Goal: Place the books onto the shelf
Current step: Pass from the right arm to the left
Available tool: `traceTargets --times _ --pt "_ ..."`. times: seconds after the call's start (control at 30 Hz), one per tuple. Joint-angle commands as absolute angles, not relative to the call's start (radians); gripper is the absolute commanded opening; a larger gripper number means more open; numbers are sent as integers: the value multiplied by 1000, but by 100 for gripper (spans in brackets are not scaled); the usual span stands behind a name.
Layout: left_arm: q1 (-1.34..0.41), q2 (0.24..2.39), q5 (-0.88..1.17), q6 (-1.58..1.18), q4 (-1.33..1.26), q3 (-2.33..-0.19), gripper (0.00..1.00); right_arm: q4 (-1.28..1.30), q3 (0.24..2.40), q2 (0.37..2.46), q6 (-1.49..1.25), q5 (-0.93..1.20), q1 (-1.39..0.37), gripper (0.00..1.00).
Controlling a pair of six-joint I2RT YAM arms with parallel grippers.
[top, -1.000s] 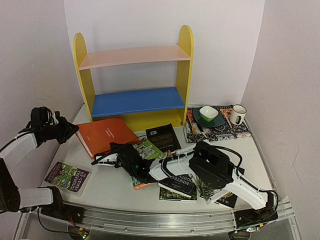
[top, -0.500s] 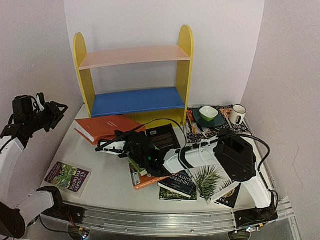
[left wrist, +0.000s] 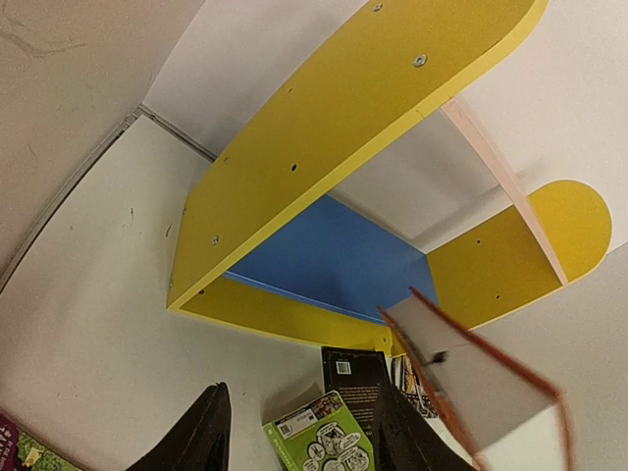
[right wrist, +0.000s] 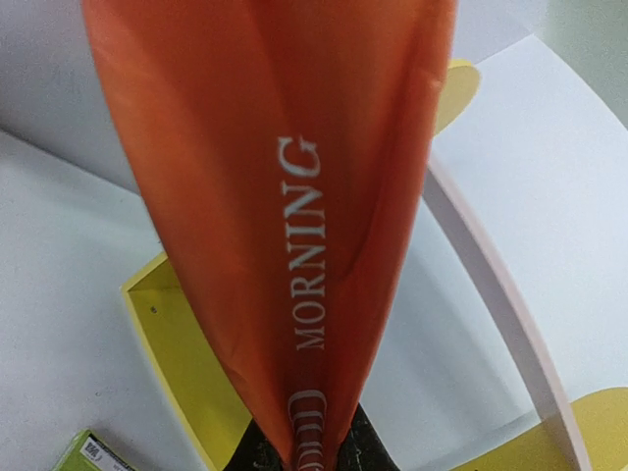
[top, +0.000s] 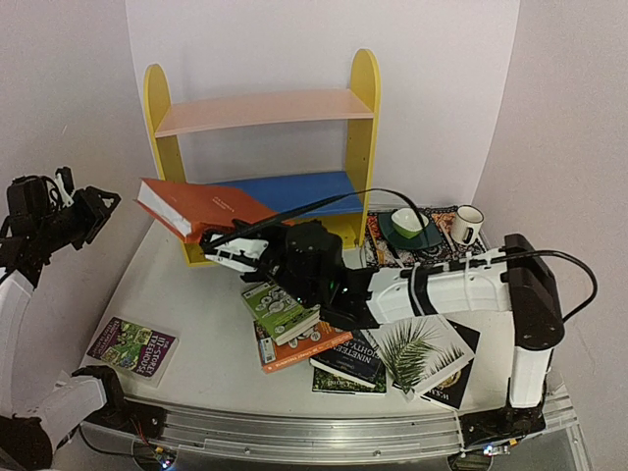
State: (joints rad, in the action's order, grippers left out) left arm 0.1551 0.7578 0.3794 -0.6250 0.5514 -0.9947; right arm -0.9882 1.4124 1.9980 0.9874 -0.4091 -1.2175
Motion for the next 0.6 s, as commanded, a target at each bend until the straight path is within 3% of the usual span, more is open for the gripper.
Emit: traceTargets --times 0.0,0.57 --pt "152 734 365 -602 558 -1049 51 -1047 1400 1822 937 -436 -1215 14" --pt "153 750 426 -626 554 -1031 51 -534 1699 1657 746 -458 -1131 13"
